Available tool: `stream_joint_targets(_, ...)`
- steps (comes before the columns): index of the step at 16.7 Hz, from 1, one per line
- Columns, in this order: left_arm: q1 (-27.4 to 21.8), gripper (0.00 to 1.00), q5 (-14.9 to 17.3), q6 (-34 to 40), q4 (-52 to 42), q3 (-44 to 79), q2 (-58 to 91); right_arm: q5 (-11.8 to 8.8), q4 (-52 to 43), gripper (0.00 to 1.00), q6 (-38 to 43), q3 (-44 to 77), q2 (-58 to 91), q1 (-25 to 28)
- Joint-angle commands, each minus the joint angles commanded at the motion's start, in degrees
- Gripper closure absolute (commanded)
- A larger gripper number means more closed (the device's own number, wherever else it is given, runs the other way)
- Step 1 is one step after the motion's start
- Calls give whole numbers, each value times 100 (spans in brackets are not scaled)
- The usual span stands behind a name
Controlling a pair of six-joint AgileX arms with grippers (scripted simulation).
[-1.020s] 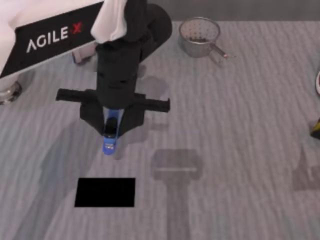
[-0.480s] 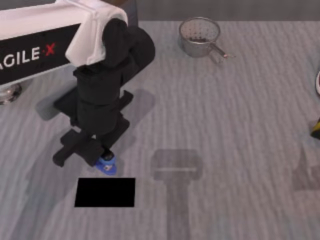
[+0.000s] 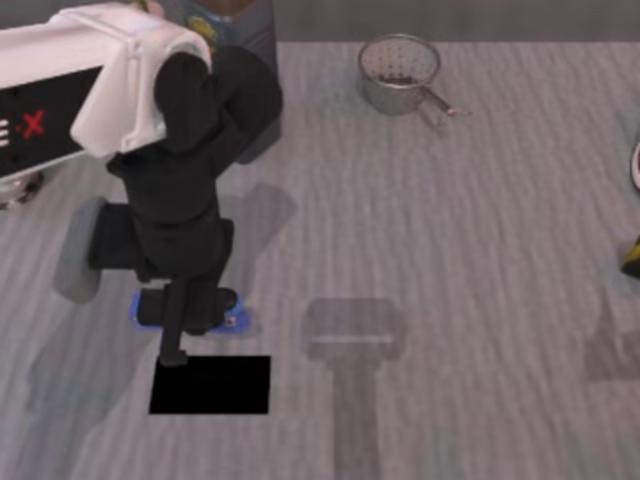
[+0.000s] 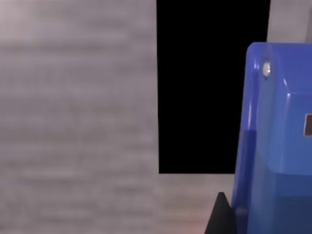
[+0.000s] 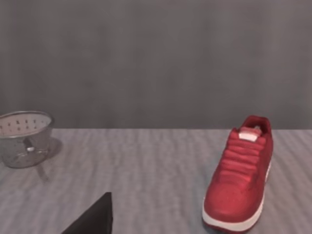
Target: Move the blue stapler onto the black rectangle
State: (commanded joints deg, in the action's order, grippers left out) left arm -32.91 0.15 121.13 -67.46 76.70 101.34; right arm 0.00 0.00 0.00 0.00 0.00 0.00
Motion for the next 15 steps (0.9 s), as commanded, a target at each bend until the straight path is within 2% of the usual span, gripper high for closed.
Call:
stream_joint_targets(2, 12, 100, 39, 208, 83, -58, -73, 0, 0, 0, 0, 0, 0, 0)
stream_joint_targets(9, -9, 100, 35, 204, 167, -107, -33, 0, 0, 0, 0, 0, 0, 0)
stream_joint_targets(15, 49, 100, 39, 187, 1562, -1021, 402, 0, 0, 0, 0, 0, 0, 0)
